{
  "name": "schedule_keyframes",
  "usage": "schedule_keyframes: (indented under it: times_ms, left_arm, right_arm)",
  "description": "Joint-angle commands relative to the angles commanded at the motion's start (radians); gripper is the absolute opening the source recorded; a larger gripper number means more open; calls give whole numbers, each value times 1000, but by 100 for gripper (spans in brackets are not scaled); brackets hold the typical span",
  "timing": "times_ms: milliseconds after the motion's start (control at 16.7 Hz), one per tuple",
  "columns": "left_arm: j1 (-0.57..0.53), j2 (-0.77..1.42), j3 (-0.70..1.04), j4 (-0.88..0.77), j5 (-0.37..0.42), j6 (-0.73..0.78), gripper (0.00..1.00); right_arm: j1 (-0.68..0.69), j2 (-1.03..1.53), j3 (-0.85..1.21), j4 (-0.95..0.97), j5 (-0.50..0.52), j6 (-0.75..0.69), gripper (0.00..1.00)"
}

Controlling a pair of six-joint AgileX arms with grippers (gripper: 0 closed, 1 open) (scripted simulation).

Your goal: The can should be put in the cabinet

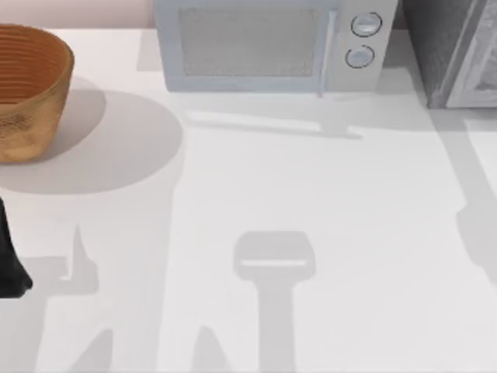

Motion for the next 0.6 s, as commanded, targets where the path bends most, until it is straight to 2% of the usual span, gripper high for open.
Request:
schedule_keyframes:
  times_ms: [240,600]
  left_arm:
    - [0,0,0,0,0,0,100]
    - [0,0,0,0,0,0,100]
  right_arm:
    - [0,0,0,0,0,0,98]
    - [0,0,0,0,0,0,100]
